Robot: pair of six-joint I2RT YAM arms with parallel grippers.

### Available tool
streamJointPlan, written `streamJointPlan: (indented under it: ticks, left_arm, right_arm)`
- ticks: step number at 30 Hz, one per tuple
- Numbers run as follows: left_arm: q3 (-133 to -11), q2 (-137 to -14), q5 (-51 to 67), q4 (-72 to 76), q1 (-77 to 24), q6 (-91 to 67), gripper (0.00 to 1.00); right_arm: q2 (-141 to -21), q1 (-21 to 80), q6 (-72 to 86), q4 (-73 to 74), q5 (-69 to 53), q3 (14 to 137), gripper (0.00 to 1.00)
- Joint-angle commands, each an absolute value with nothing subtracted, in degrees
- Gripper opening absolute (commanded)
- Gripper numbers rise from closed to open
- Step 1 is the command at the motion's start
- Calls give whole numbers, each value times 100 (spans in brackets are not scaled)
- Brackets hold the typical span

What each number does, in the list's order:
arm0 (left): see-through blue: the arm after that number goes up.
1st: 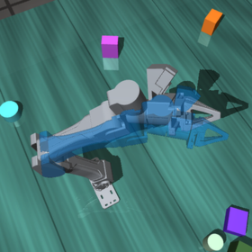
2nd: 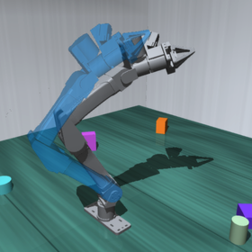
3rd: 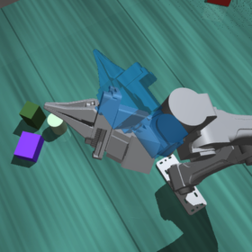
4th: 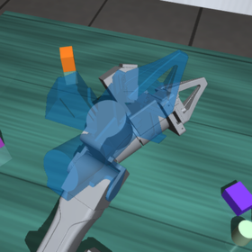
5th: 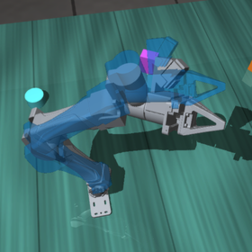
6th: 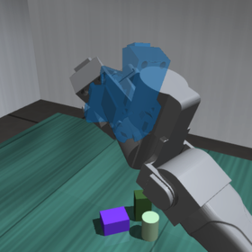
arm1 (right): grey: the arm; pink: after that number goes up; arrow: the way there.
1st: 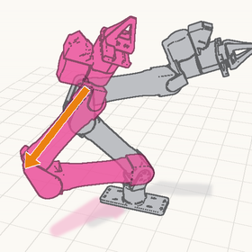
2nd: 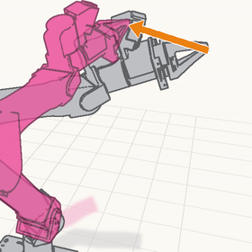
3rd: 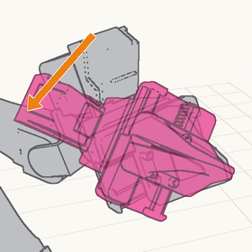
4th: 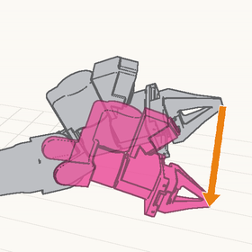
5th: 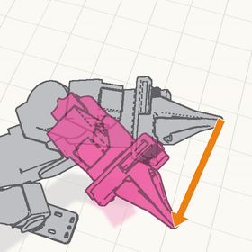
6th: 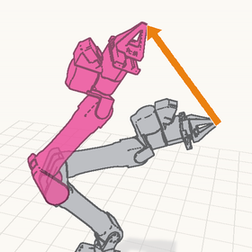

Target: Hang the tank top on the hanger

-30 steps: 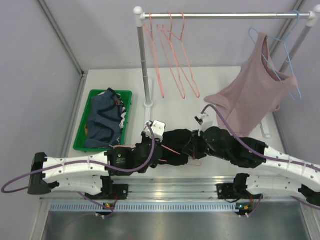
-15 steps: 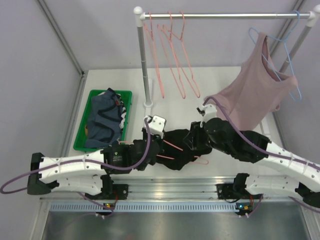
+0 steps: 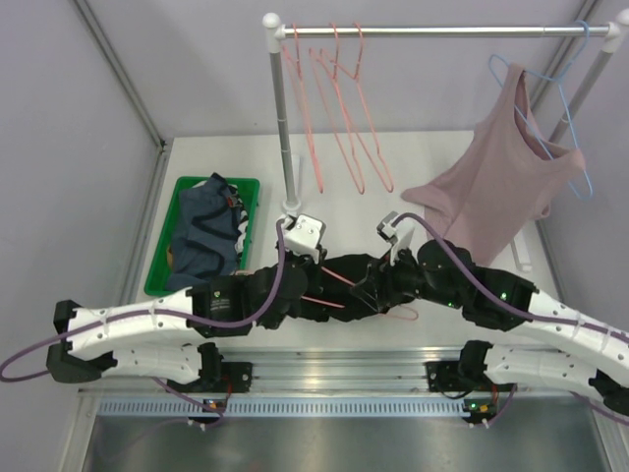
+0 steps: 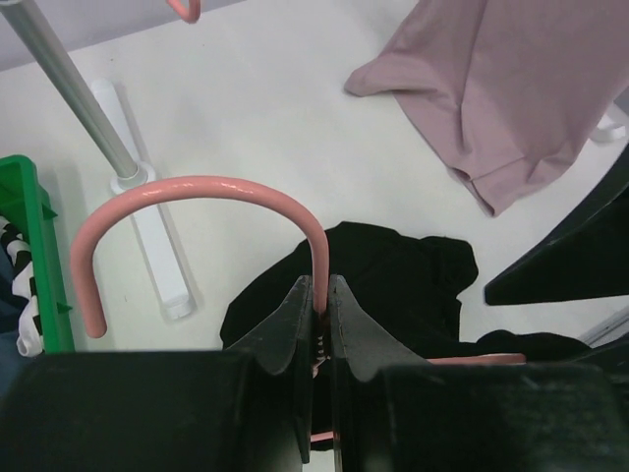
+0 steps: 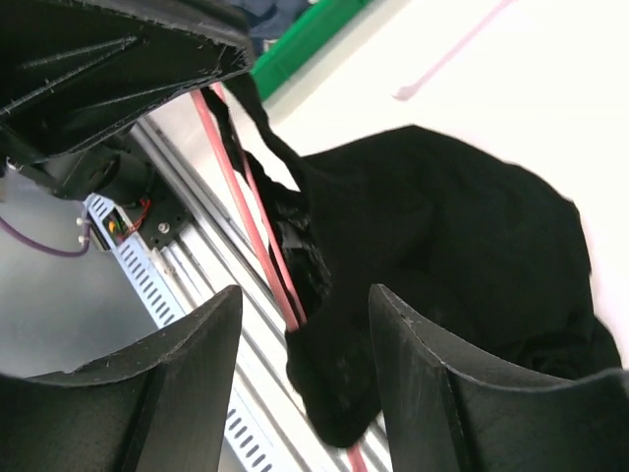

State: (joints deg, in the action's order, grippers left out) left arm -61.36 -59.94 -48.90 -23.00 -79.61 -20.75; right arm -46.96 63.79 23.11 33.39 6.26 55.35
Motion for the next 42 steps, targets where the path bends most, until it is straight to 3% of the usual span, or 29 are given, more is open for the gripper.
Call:
streamJointPlan:
  ticks: [1, 8, 14, 17, 19, 21, 25, 27, 28, 32, 35, 42]
  left_arm:
    - [-6539, -6064, -4816, -2276, -7989, -1907, 0]
    - [-6820, -6161, -4729, -2391, -7980, -1828, 0]
    - [-6908, -6179, -4720, -2399, -7989, -1828, 0]
    - [-6978, -6214, -4772, -2382, -7980, -1837, 0]
    - [-7013, -6275, -4790, -2382, -7981, -1837, 0]
    - [-7066, -6336, -4773, -2356, -7981, -1811, 0]
    - [-7137, -6442, -4737, -2338, -7980, -1802, 0]
    - [-7180, -6469, -4763, -2329, -7989, -1802, 9]
    - [-7189, -6477, -4781, -2338, -7989, -1802, 23]
    - [-7251, -6495, -4799, -2294, -7989, -1776, 45]
    - [-7330, -6539, -4773, -2311, -7989, -1767, 50]
    - [-7444, -6337, -4184, -2206, -7981, -1495, 52]
  right_arm:
    - [-4869, 6328, 1705, 2340, 167, 5449, 55]
    - [-5229, 6328, 1538, 1907, -114, 5414, 51]
    - [-5168, 6381, 1599, 1749, 139, 5230, 32]
    - [-5115, 6425, 1617, 1723, 254, 5116, 17]
    - [-5098, 6451, 1608, 1723, 307, 5089, 15]
    - [-5045, 6495, 1600, 1714, 430, 5045, 0]
    - [-4861, 6539, 1626, 1591, 501, 4948, 0]
    - [-4756, 6574, 1626, 1591, 545, 4913, 0]
    - [-4720, 6583, 1609, 1600, 571, 4896, 0]
    - [-4615, 6636, 1582, 1626, 668, 4843, 0]
    - [-4465, 6662, 1582, 1591, 712, 4808, 0]
    - [-4175, 6653, 1600, 1740, 905, 4825, 0]
